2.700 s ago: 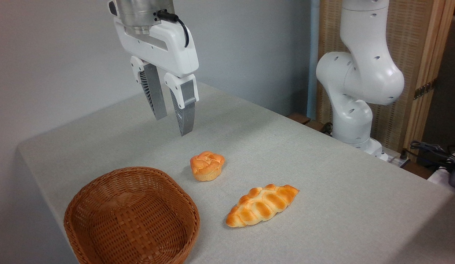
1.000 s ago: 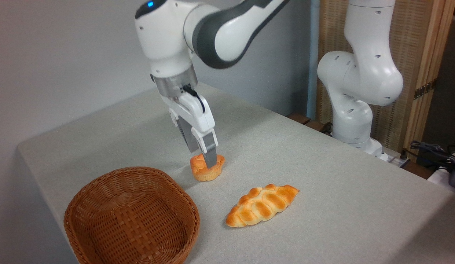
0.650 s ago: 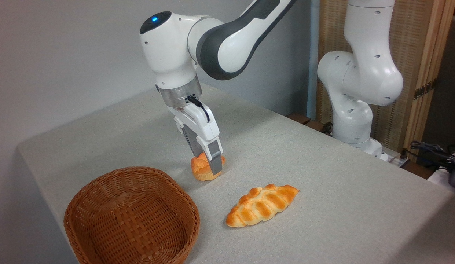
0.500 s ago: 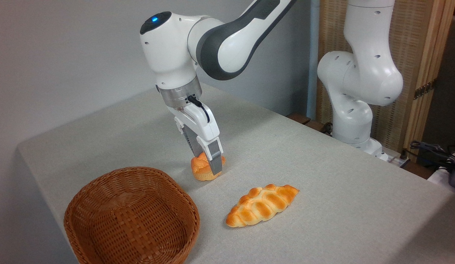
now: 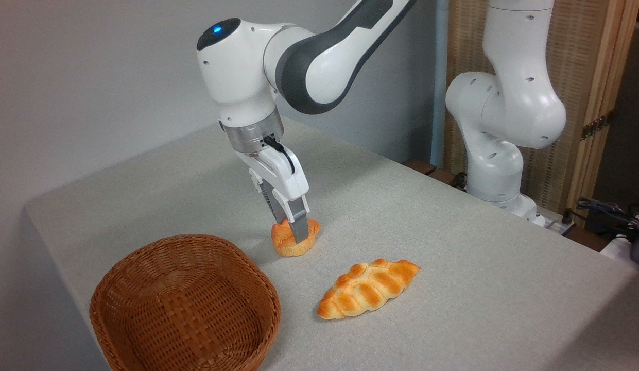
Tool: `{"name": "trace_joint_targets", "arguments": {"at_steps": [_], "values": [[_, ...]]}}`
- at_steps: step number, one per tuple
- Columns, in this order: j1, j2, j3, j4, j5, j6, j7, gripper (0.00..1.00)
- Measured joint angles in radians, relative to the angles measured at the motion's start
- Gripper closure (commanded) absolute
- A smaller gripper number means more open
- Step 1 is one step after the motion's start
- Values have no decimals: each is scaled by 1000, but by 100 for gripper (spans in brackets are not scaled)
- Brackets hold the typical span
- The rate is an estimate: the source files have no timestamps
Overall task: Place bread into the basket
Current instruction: 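Close the gripper fingers around the small orange bun, then lift the bun and carry it over the wicker basket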
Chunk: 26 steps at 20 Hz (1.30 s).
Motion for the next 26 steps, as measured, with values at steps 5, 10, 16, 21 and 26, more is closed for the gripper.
{"name": "trace_joint_targets", "arguments": {"at_steps": [5,10,16,21,26], "values": [[0,4,0,0,0,0,0,54],[0,17,0,42,0,-64,0,57],[1,68,0,162,1,-179,0,57],[10,132,16,378,0,-259,0,55],[15,317,66,692,-19,-339,0,47]]}}
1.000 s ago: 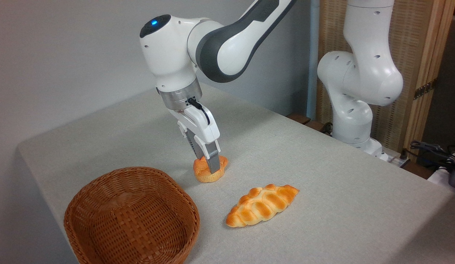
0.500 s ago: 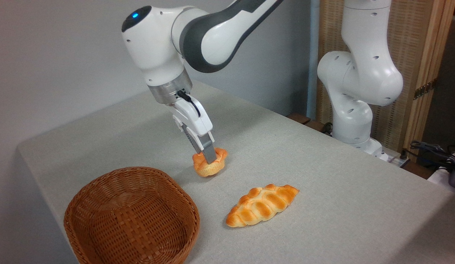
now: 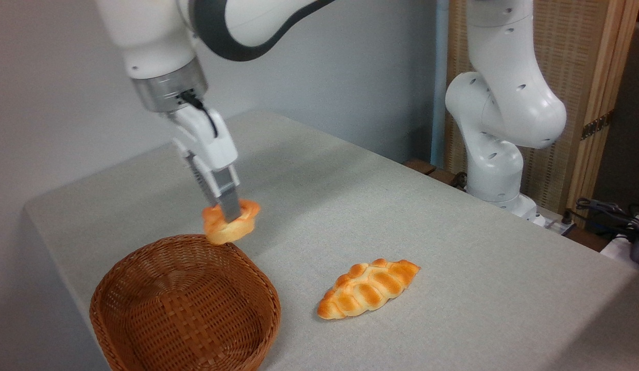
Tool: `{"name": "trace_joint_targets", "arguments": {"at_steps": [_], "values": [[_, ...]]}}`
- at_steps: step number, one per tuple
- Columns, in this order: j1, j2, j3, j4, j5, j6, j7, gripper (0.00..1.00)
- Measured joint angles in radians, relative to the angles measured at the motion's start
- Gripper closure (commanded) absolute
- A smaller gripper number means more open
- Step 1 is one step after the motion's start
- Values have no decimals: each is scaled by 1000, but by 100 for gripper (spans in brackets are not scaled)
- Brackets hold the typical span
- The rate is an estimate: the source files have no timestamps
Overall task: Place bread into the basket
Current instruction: 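Lift the bun and carry it over the wicker basket, then lower the bun into the basket and open the gripper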
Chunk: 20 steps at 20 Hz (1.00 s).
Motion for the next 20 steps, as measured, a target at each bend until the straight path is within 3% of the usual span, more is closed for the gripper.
{"name": "trace_joint_targets", "arguments": {"at_steps": [1,4,11,20], "values": [[1,49,12,61,-5,0,0,45],[0,116,14,127,-5,44,0,2],[-16,216,0,156,-5,178,-42,0],[-26,244,-9,160,-5,233,-75,0]]}}
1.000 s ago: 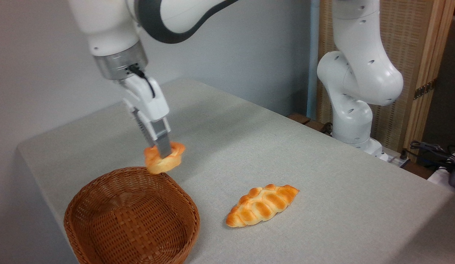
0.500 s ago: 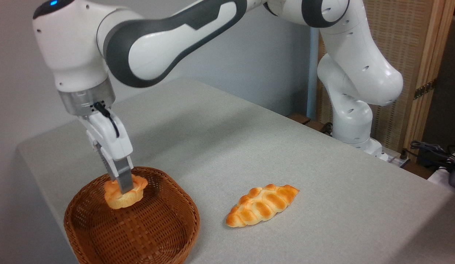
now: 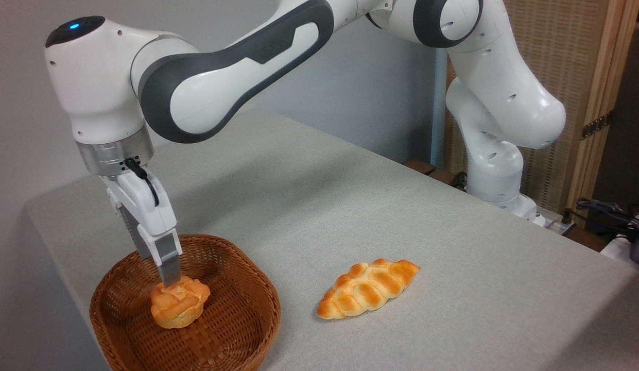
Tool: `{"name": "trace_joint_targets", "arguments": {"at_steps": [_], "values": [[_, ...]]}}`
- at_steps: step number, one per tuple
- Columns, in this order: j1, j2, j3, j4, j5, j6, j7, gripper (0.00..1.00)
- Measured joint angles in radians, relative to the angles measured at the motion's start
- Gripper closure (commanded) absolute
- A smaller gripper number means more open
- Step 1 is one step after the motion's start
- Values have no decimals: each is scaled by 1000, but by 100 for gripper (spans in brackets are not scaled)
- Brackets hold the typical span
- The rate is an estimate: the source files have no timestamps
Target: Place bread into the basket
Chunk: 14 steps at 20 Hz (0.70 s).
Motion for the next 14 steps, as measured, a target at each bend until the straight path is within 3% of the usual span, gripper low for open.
{"name": "trace_joint_targets", "arguments": {"at_steps": [4,7,11,14], "values": [[10,-47,5,28,0,-35,-8,0],[41,-164,8,8,0,-118,-7,0],[63,-368,8,-167,1,-147,2,0],[89,-447,9,-253,1,-161,21,0]]}}
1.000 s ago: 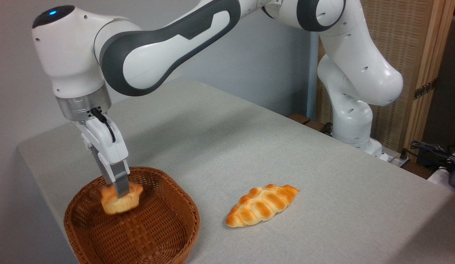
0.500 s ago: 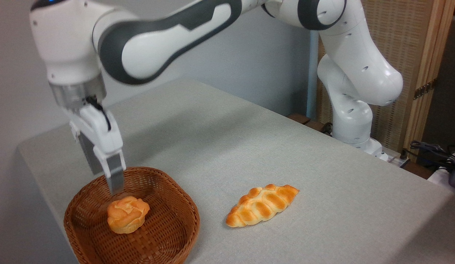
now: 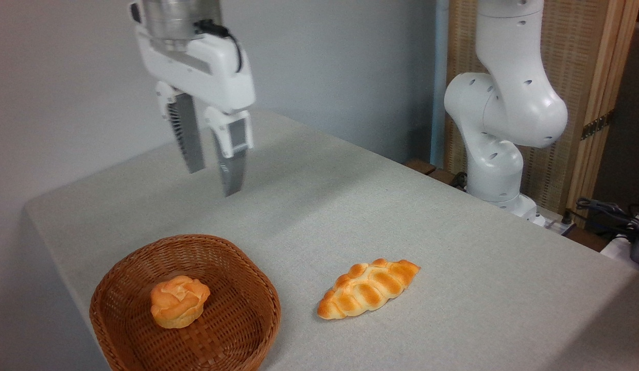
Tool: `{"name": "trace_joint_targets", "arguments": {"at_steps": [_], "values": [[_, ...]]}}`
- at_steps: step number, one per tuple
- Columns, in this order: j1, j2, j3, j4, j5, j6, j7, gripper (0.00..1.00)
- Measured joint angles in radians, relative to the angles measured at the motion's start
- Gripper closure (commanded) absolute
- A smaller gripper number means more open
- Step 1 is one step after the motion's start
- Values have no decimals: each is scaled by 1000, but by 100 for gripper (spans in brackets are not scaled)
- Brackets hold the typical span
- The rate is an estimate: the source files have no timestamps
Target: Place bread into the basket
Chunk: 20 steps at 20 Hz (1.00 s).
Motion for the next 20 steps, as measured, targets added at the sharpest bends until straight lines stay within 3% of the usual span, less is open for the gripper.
{"name": "trace_joint_targets", "arguments": {"at_steps": [4,9,20], "values": [[29,-24,0,-34,0,-62,18,0],[29,-23,0,-38,2,-65,18,0],[19,-23,-2,-38,66,-66,18,0]]}}
